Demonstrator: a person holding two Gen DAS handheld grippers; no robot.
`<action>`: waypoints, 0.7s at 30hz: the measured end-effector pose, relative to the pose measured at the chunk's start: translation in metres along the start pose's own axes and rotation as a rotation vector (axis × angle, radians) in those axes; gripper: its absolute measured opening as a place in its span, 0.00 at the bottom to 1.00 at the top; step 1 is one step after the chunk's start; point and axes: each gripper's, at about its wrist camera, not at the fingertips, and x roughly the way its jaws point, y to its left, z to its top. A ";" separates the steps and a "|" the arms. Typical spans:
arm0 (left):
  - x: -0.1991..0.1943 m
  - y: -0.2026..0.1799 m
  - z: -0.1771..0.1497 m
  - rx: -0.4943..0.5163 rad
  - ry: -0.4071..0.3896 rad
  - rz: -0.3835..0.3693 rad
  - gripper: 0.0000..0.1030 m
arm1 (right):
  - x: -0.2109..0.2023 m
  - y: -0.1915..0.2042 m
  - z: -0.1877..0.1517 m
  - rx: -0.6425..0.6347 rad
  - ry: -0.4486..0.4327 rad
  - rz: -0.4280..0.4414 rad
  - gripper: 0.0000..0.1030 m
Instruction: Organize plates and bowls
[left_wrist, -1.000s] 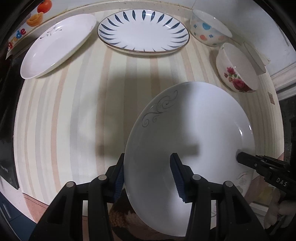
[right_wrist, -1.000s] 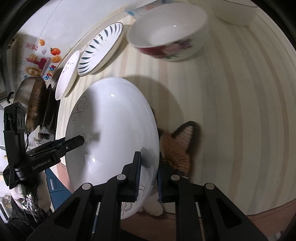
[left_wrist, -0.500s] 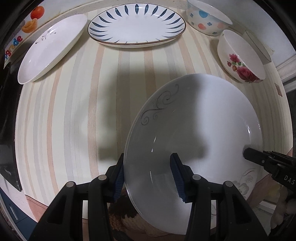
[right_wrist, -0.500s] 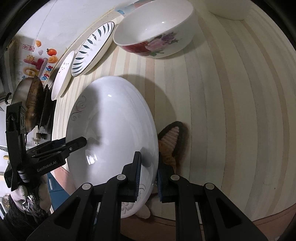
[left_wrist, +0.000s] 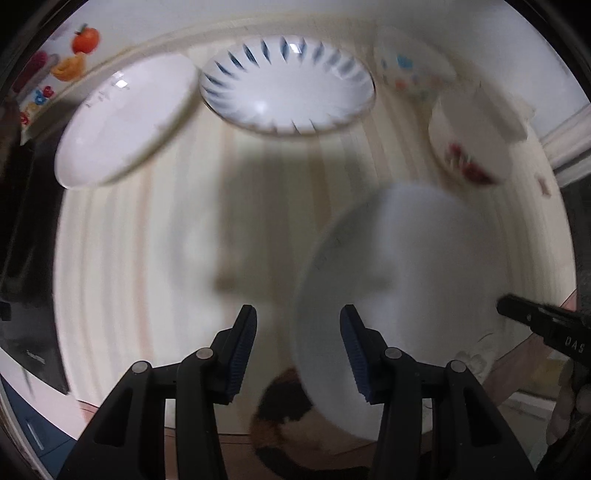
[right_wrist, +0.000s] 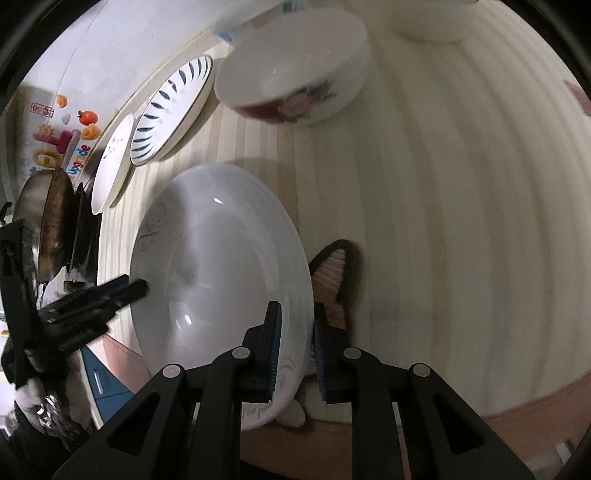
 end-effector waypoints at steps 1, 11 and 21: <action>-0.007 0.006 0.002 -0.007 -0.012 -0.005 0.43 | -0.010 0.005 -0.001 0.003 -0.001 -0.021 0.22; -0.028 0.127 0.043 -0.328 -0.111 -0.052 0.43 | -0.043 0.175 0.082 -0.185 -0.135 0.170 0.44; 0.029 0.210 0.063 -0.546 -0.065 -0.040 0.43 | 0.094 0.308 0.247 -0.459 -0.052 0.119 0.44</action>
